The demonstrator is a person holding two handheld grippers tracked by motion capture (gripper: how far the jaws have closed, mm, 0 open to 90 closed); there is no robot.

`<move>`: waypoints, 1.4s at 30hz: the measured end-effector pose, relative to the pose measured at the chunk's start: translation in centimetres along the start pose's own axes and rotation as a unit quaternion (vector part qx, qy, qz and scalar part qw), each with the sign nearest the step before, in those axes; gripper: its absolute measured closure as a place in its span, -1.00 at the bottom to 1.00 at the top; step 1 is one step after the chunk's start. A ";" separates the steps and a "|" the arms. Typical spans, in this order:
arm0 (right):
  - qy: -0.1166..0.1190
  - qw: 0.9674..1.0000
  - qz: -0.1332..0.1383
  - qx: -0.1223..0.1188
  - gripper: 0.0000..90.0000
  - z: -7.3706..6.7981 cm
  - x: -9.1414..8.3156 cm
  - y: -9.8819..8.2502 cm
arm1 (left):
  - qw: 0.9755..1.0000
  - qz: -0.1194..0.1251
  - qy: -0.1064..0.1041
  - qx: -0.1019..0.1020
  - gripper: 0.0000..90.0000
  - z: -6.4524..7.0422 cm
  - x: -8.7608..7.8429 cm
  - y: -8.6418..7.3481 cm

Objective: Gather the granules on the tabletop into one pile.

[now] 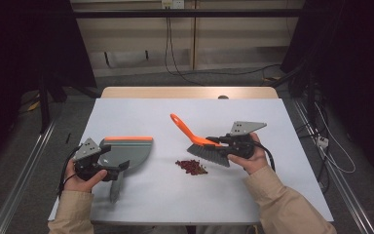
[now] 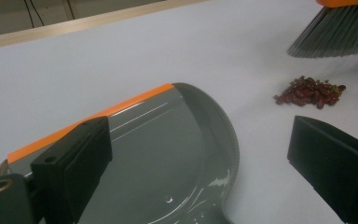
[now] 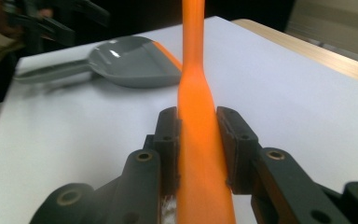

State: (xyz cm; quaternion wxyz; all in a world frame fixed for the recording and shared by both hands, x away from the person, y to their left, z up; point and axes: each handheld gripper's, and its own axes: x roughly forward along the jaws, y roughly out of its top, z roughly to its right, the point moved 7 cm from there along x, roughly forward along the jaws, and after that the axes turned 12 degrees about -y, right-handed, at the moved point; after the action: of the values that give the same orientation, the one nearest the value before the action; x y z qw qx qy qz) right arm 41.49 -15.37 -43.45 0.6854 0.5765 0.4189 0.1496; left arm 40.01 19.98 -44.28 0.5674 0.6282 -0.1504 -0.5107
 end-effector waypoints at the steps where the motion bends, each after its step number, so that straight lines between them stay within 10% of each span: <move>1: -0.015 1.000 -0.004 0.000 0.59 0.3 -0.2 -0.3 | 1.000 -0.001 0.000 0.002 -0.86 0.0 0.0 0.0; 12: -0.104 0.993 -0.049 0.013 0.59 3.1 -2.1 -2.9 | 1.000 0.002 0.000 0.002 -0.86 0.2 -0.1 0.2; 31: -0.153 0.978 -0.137 0.025 0.57 3.0 -2.8 -3.4 | 1.000 -0.024 0.004 0.000 -0.86 1.1 -0.9 -0.3; 35: -0.171 0.972 -0.161 0.003 0.57 2.6 -2.6 -3.1 | 0.999 -0.043 0.005 -0.016 -0.86 1.6 -1.0 -1.2; 42: -0.176 0.970 -0.168 0.010 0.56 2.6 -2.5 -3.0 | 0.997 -0.067 0.007 -0.040 -0.83 2.3 -1.3 -2.7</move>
State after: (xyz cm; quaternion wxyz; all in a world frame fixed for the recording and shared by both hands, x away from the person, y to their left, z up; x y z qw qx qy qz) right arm 41.05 -19.68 -45.23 0.7579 0.5218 0.3842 -0.0759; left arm 36.55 20.59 -45.59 0.5573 0.6172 -0.0838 -0.5490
